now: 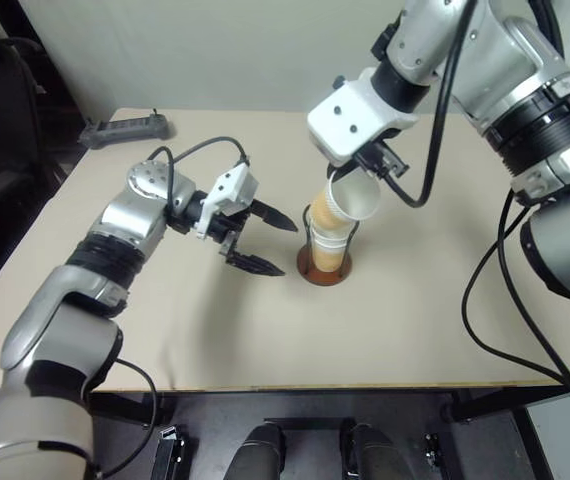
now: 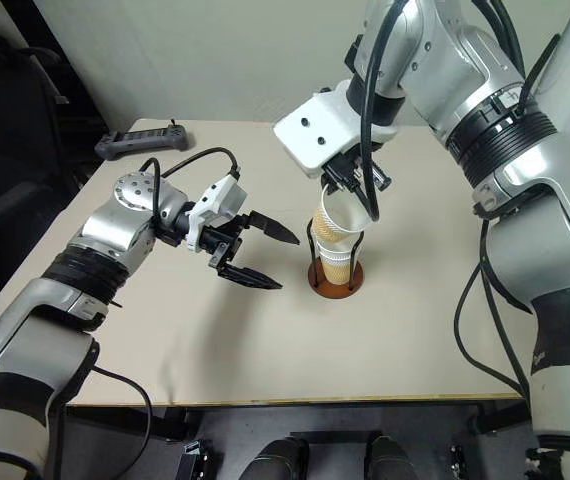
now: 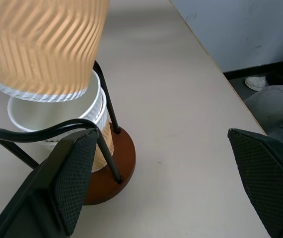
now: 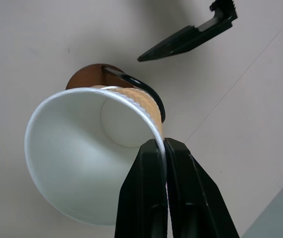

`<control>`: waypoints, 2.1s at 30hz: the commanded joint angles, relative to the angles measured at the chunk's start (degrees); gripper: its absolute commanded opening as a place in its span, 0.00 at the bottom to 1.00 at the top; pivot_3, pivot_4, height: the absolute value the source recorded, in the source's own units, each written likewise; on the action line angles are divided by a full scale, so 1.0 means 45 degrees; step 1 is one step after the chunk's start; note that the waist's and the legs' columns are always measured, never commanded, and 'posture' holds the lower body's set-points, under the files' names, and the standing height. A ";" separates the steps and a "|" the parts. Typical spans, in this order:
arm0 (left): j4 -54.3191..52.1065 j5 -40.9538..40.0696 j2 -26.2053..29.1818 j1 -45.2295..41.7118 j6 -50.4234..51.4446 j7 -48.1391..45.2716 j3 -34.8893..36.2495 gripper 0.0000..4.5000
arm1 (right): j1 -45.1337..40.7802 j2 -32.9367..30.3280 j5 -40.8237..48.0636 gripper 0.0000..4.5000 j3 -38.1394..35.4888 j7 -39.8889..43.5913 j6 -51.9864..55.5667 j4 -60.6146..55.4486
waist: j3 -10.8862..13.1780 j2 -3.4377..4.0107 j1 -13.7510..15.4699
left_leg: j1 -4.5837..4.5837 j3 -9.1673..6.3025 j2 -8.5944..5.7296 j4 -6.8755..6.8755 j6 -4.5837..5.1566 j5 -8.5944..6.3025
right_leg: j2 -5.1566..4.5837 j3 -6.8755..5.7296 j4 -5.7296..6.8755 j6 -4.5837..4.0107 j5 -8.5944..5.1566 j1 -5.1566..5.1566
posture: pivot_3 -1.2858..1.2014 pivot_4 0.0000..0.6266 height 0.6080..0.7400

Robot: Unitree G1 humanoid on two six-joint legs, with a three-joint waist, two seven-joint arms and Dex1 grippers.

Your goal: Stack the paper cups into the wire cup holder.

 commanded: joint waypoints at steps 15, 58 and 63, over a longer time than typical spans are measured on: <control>-0.0444 -0.0108 0.0322 0.0081 0.0138 -0.0415 0.0581 1.00 | 0.0250 0.0062 -0.0398 0.01 -0.0288 0.0049 -0.0686 0.0196 | 0.0000 0.0000 -0.0003 | 0.0001 -0.0002 0.0002 -0.0002 -0.0008 0.0005 | 0.0001 -0.0003 0.0003 -0.0007 0.0004 -0.0003 | 0.52 0.24 1.00; 0.0841 0.0614 -0.0263 -0.0108 0.0895 -0.0415 0.3154 1.00 | 0.4902 -0.5343 0.1395 1.00 -0.5937 -0.0216 0.7060 -0.3641 | 0.0001 -0.0001 0.0064 | 0.0008 0.0014 -0.0002 0.0008 -0.0008 0.0055 | -0.0004 0.0003 0.0005 0.0011 0.0022 0.0024 | 0.52 0.24 1.00; 0.0515 0.0793 -0.0244 0.0440 0.1494 -0.0411 0.4227 1.00 | 0.6854 -0.5651 0.1713 1.00 -0.7467 -0.0902 0.8028 -0.3667 | 0.0000 -0.0002 -0.0075 | 0.0087 0.0025 0.0011 -0.0002 -0.0011 0.0068 | 0.0007 0.0015 0.0060 0.0019 0.0025 0.0061 | 0.52 0.24 1.00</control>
